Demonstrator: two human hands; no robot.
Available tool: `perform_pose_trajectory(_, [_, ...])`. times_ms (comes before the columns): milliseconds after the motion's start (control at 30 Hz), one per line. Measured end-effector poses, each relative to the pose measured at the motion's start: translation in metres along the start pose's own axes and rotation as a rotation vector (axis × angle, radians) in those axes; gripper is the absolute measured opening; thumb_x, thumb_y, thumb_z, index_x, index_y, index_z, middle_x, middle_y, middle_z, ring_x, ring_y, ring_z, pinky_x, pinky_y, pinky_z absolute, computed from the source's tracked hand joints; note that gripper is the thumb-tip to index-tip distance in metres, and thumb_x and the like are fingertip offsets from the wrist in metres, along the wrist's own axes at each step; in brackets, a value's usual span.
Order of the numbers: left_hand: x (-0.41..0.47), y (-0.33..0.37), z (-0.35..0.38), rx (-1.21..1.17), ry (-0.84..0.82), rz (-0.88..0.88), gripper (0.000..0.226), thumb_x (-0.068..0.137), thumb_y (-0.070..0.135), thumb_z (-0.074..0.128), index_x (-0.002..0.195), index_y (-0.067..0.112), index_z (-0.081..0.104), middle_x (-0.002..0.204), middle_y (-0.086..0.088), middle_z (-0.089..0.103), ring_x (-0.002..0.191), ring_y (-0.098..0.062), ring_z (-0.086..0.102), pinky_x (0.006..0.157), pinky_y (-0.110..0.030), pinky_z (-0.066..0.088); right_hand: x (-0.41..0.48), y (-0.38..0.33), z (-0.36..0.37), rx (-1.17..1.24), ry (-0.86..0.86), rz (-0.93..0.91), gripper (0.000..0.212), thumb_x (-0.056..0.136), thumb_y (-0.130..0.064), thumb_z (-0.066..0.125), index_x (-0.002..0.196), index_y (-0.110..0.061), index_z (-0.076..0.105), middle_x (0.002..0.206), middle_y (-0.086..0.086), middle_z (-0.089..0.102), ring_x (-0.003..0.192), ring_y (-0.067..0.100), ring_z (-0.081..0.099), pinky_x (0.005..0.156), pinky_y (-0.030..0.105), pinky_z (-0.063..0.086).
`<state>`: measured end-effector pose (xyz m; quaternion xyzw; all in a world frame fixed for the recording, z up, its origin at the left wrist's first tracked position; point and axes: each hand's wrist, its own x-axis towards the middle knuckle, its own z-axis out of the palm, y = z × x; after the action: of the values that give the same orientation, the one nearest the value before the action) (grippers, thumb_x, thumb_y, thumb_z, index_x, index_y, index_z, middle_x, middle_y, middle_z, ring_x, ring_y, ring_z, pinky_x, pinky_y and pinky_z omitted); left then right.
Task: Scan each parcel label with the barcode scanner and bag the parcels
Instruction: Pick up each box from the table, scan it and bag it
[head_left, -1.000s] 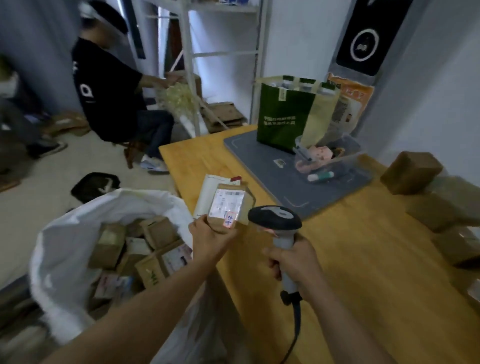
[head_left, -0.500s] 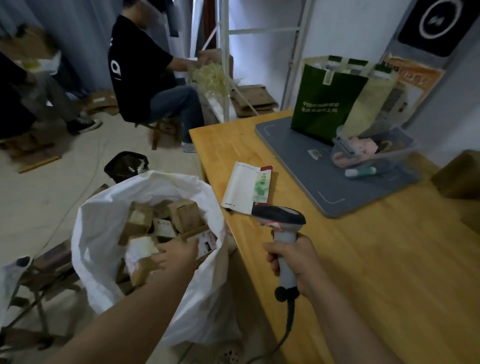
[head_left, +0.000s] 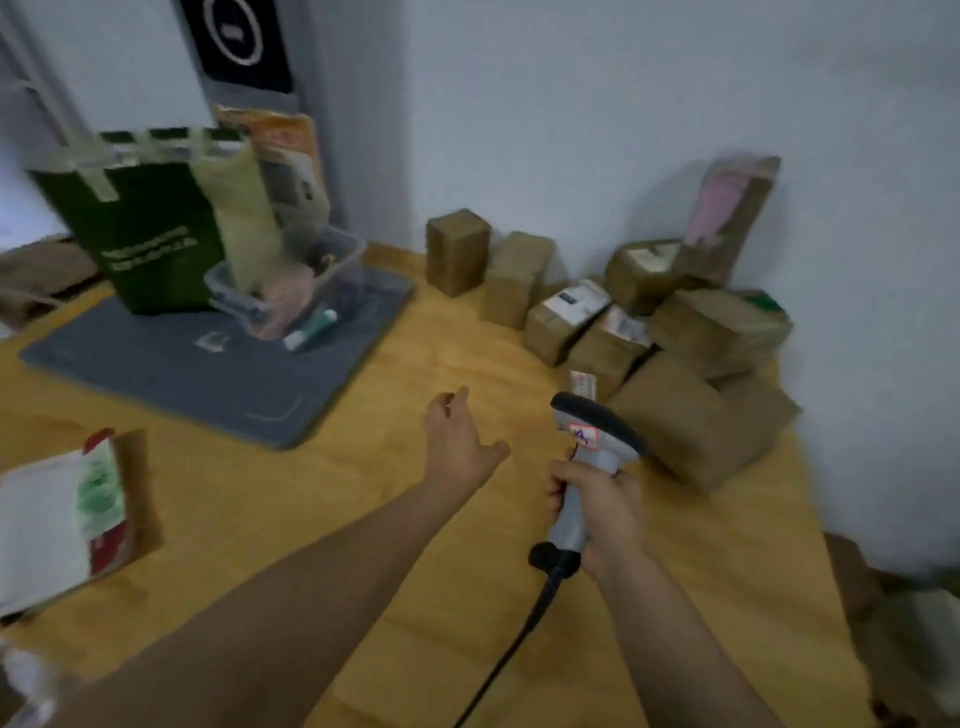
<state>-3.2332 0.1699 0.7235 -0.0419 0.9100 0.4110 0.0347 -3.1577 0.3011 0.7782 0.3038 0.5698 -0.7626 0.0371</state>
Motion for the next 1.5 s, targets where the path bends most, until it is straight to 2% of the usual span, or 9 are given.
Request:
perform_pose_trajectory(233, [0.036,0.119,0.14,0.526,-0.363,0.523,0.113,0.077,0.027,0.078,0.153,0.013,-0.005,0.16,-0.01,-0.004,0.148,-0.028,-0.003,0.12,-0.035,0.01,0.036,-0.024,-0.117,0.143,0.182,0.0,0.021,0.085,0.005,0.059,0.067,-0.002,0.051,0.054,0.012,0.053,0.043,0.019,0.047,0.044,0.028,0.04])
perform_pose_trajectory(400, [0.056,0.158,0.203,0.951,-0.281,1.051,0.095,0.091,0.017,0.057,0.15,0.007,-0.016,0.16,-0.012,-0.015,0.148,-0.025,-0.013,0.117,-0.036,-0.01,0.054,-0.012,-0.163,0.207,0.256,0.038,0.019,0.084,0.004,0.063,0.068,-0.001,0.053,0.052,0.011,0.055,0.043,0.02,0.048,0.045,0.03,0.041])
perform_pose_trajectory(600, [0.054,0.159,0.218,0.911,-0.224,1.277,0.107,0.075,0.028,0.071,0.154,0.018,0.0,0.145,-0.02,0.029,0.139,-0.036,0.021,0.119,-0.047,0.006,0.062,-0.003,-0.188,0.253,0.289,0.069,0.016,0.084,0.004,0.063,0.072,-0.001,0.054,0.052,0.01,0.056,0.043,0.019,0.048,0.043,0.029,0.042])
perform_pose_trajectory(900, [0.023,0.03,0.125,0.849,-0.05,1.242,0.087,0.06,0.012,0.066,0.141,0.013,0.034,0.118,-0.016,0.04,0.113,-0.033,0.042,0.117,-0.046,0.019,0.052,-0.006,-0.179,0.258,0.243,0.06,0.013,0.084,0.003,0.063,0.077,-0.004,0.056,0.056,0.011,0.055,0.045,0.02,0.048,0.046,0.029,0.042])
perform_pose_trajectory(1034, [0.015,0.029,0.098,0.754,-0.194,1.144,0.091,0.042,0.035,0.079,0.125,0.02,0.043,0.118,-0.009,0.041,0.099,-0.03,0.057,0.085,-0.037,0.051,0.043,-0.006,-0.164,0.172,0.171,0.092,0.015,0.084,0.003,0.063,0.074,-0.003,0.052,0.054,0.01,0.054,0.041,0.018,0.047,0.043,0.027,0.042])
perform_pose_trajectory(1200, [0.012,0.059,0.081,0.989,-0.43,0.935,0.119,0.064,0.042,0.077,0.15,0.031,-0.004,0.159,-0.003,-0.012,0.083,-0.019,0.061,0.054,-0.024,0.039,0.031,-0.004,-0.146,0.061,0.12,0.13,0.02,0.084,0.003,0.061,0.067,-0.002,0.053,0.051,0.01,0.055,0.04,0.017,0.047,0.042,0.026,0.041])
perform_pose_trajectory(1267, [0.005,0.05,0.076,0.946,-0.362,0.996,0.114,0.067,0.044,0.072,0.149,0.033,-0.006,0.156,-0.001,0.013,0.064,-0.017,0.059,0.043,-0.023,0.034,0.025,-0.002,-0.143,0.057,0.127,0.123,0.02,0.083,0.004,0.062,0.066,-0.002,0.052,0.05,0.009,0.055,0.039,0.017,0.047,0.043,0.026,0.041])
perform_pose_trajectory(1334, [-0.006,0.034,0.066,0.788,-0.31,1.063,0.082,0.067,0.052,0.059,0.139,0.026,0.031,0.131,0.001,0.048,0.051,-0.014,0.058,0.033,-0.021,0.036,0.019,0.001,-0.143,0.059,0.139,0.123,0.021,0.083,0.003,0.062,0.065,-0.002,0.053,0.05,0.009,0.055,0.039,0.017,0.047,0.043,0.026,0.041])
perform_pose_trajectory(1501, [-0.017,0.009,0.058,0.465,-0.044,0.694,0.074,0.067,0.06,0.045,0.125,0.016,0.057,0.126,-0.006,0.049,0.094,-0.023,0.065,0.072,-0.037,0.057,0.008,0.009,-0.14,0.028,0.141,0.125,0.019,0.084,0.004,0.06,0.066,-0.001,0.053,0.051,0.009,0.055,0.041,0.017,0.047,0.043,0.026,0.04])
